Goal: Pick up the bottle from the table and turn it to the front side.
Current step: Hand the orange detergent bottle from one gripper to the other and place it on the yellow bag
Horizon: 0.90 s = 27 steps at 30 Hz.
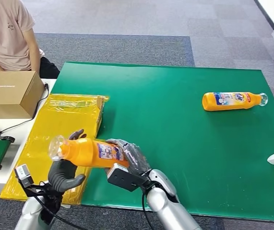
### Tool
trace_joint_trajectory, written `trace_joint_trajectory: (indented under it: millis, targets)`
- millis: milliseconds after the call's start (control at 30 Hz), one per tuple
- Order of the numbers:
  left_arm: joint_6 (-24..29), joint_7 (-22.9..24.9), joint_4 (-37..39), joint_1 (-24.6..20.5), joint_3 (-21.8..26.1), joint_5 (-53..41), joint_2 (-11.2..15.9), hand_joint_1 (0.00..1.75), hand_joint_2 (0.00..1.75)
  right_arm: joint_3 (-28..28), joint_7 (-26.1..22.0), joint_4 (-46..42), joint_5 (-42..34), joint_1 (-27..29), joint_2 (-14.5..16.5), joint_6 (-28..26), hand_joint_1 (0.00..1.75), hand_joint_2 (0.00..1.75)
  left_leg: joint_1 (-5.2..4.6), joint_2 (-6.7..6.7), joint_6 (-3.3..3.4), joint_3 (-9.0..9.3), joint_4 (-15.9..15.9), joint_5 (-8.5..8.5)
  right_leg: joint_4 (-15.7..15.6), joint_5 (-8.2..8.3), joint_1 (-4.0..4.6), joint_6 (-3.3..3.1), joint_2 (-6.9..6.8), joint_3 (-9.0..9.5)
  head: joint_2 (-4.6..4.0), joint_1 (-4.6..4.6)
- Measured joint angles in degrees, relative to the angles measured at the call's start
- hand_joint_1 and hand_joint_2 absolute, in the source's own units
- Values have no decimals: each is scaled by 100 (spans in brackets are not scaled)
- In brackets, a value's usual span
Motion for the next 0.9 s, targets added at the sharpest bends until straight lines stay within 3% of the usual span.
trace_joint_trajectory:
  millis: [200,267,400,567,700,900]
  targets:
    - [-51,109,-1,-11,176,105,-175,0,175,192,-1,162,139,-9,-5,28,175,175,-1,0,0,-3,0,0,0,1,-1,0,0,-3,0,-1]
    - [-106,121,3,-11,189,93,-202,14,175,251,-6,171,142,-20,-5,64,175,175,0,0,0,-3,0,0,0,1,-1,0,0,-3,1,-1]
    - [-301,108,26,-9,160,18,-191,168,175,371,-7,158,117,-45,-9,132,175,175,0,0,0,-3,0,0,0,1,0,0,0,-4,1,-2]
    - [-346,-44,64,1,14,-135,-124,175,175,477,3,-6,1,-17,-40,134,169,175,0,0,0,-4,0,0,0,0,0,0,0,-5,0,-2]
    - [-237,-104,64,-4,-44,-229,-74,175,175,511,47,-220,-49,80,-85,153,0,175,0,0,0,-6,0,0,0,0,-1,0,0,-6,1,1]
    - [364,-168,-42,70,-45,-643,-77,175,175,540,73,-684,-104,218,-155,120,0,175,0,1,0,-7,1,0,0,1,-1,0,0,-10,1,-1]
